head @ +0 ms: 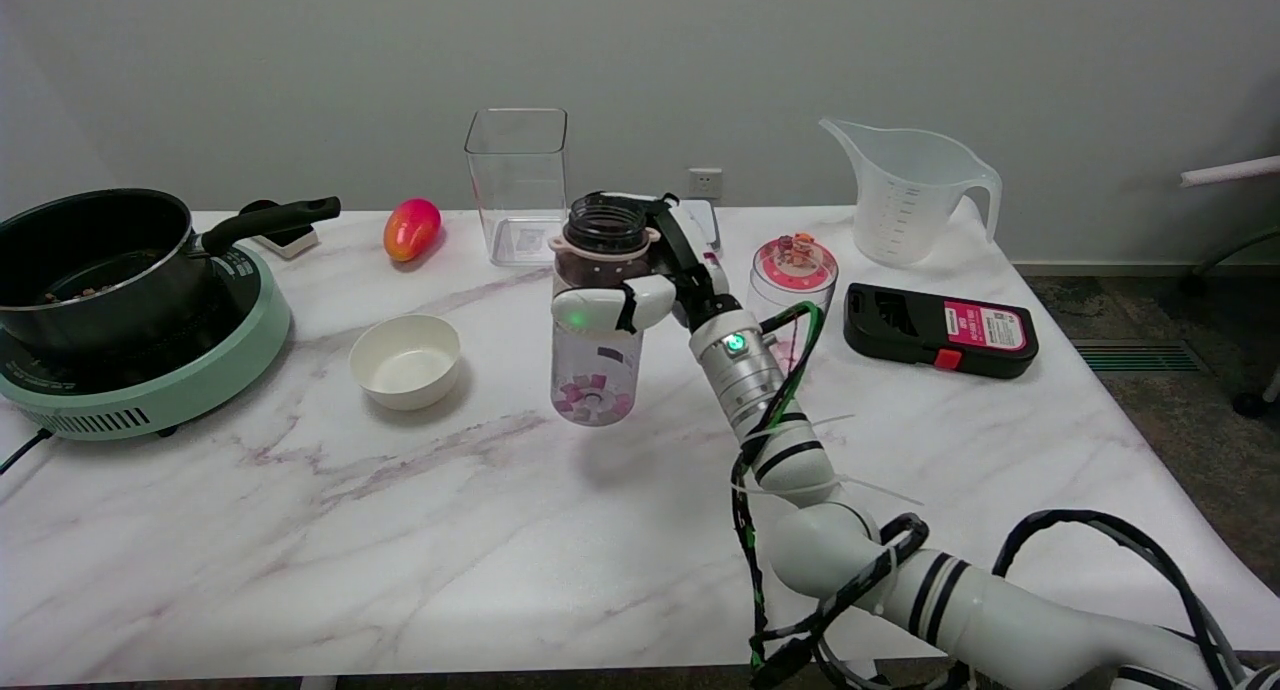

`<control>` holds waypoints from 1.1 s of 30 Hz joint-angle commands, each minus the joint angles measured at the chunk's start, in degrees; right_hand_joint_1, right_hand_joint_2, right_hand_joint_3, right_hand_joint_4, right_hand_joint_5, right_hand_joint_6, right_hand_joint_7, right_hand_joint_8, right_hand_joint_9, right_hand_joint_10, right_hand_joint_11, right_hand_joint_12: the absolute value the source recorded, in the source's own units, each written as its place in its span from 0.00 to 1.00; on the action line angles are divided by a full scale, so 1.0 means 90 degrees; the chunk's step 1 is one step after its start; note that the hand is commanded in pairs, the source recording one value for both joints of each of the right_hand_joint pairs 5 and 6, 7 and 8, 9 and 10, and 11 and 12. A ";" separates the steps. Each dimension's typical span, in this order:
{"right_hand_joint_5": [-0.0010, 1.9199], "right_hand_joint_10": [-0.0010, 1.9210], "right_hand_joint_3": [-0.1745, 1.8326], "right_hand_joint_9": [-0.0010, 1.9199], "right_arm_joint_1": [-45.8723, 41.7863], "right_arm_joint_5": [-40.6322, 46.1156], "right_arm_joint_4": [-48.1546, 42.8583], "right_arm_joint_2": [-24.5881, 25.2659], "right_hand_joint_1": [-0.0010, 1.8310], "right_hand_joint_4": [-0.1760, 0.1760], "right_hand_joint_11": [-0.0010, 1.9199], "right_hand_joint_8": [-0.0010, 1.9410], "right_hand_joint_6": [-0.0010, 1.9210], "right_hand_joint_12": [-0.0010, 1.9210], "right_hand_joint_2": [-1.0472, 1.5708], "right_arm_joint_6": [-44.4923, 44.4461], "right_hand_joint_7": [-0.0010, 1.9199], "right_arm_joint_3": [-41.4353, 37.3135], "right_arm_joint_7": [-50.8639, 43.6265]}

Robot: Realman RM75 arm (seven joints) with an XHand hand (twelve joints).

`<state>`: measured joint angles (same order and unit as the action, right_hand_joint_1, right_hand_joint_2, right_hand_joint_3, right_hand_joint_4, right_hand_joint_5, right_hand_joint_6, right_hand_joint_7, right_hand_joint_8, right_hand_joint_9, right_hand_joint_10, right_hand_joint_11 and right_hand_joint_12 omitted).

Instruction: Place the bottle onto the table.

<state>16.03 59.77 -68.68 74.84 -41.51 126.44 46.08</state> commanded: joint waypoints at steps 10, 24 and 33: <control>0.83 0.88 0.27 0.88 0.0887 -0.2395 0.3462 0.1316 0.63 0.50 0.80 0.92 0.83 0.80 1.00 -0.2320 0.93 0.0116 0.0298; 0.84 0.88 0.27 0.88 0.0683 -0.2429 0.3700 0.1342 0.63 0.50 0.80 0.92 0.83 0.80 1.00 -0.2790 0.93 0.0113 0.0351; 0.84 0.88 0.27 0.88 0.0568 -0.2403 0.3655 0.1325 0.63 0.50 0.80 0.92 0.83 0.79 1.00 -0.2833 0.93 0.0069 0.0487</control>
<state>22.13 39.96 -39.06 85.77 -63.17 127.33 48.84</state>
